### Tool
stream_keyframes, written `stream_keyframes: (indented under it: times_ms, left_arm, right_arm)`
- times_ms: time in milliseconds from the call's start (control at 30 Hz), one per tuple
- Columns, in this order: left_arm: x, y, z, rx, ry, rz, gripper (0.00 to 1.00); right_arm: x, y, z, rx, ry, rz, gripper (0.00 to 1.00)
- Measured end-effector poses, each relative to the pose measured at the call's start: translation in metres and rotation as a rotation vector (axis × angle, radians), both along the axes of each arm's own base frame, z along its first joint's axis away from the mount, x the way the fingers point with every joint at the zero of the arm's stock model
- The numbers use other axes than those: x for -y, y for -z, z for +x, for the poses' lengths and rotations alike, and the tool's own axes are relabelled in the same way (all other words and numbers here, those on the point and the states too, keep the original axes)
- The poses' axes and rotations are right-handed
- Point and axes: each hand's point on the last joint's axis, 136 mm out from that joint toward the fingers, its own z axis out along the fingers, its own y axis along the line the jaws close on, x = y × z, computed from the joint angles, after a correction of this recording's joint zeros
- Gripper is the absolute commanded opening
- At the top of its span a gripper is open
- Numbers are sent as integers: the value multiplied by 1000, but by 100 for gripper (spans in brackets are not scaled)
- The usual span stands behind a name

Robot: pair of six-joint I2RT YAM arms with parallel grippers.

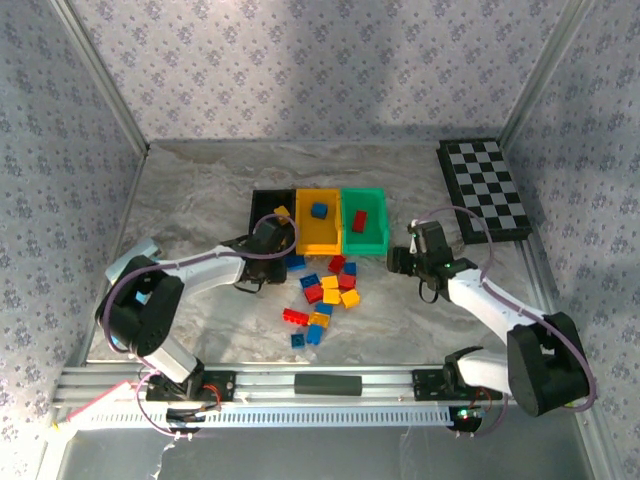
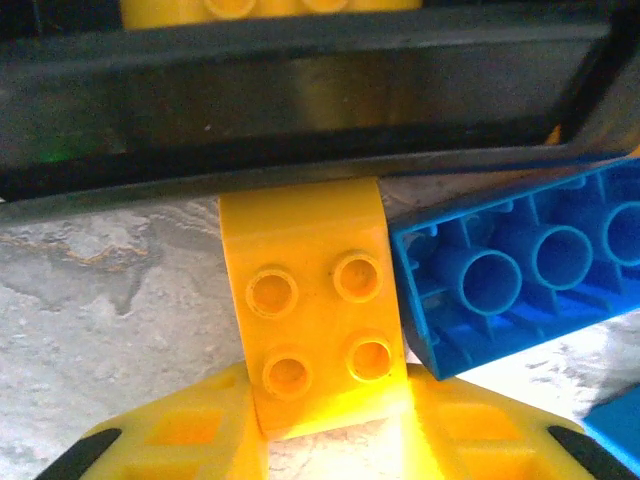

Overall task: Sort the legos into containers by color
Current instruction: Pick up the lego from the center of the table, then place the lego in the container.

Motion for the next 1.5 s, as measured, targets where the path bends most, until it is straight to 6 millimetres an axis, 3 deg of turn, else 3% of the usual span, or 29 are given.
stream_keyframes:
  times_ms: [200, 567, 700, 900, 1000, 1167, 1333, 1500]
  left_arm:
    - [-1, -9, -4, 24, 4, 21, 21]
    - [-18, -90, -5, 304, -59, -35, 20]
    - [-28, -94, 9, 323, -67, 28, 20]
    - [-23, -110, 64, 334, -72, 75, 24]
    - [-19, -113, 86, 338, -56, 97, 43]
    - [-10, -104, 94, 311, -14, 102, 58]
    - [-4, -100, 89, 289, 11, 71, 60]
    - [-13, -86, 69, 258, 13, 64, 60]
  right_arm:
    - [0, -2, 1, 16, 1, 4, 66]
    - [1, 0, 2, 14, 6, -2, 66]
    - [1, 2, 2, 10, 6, -4, 66]
    - [0, 2, 4, 17, 7, -4, 66]
    - [1, 1, 5, 22, 9, -5, 66]
    - [-1, 1, 4, 25, 5, -7, 66]
    - [-10, 3, 1, 27, -32, -6, 66]
    - [-31, 0, -4, 43, -110, 11, 65]
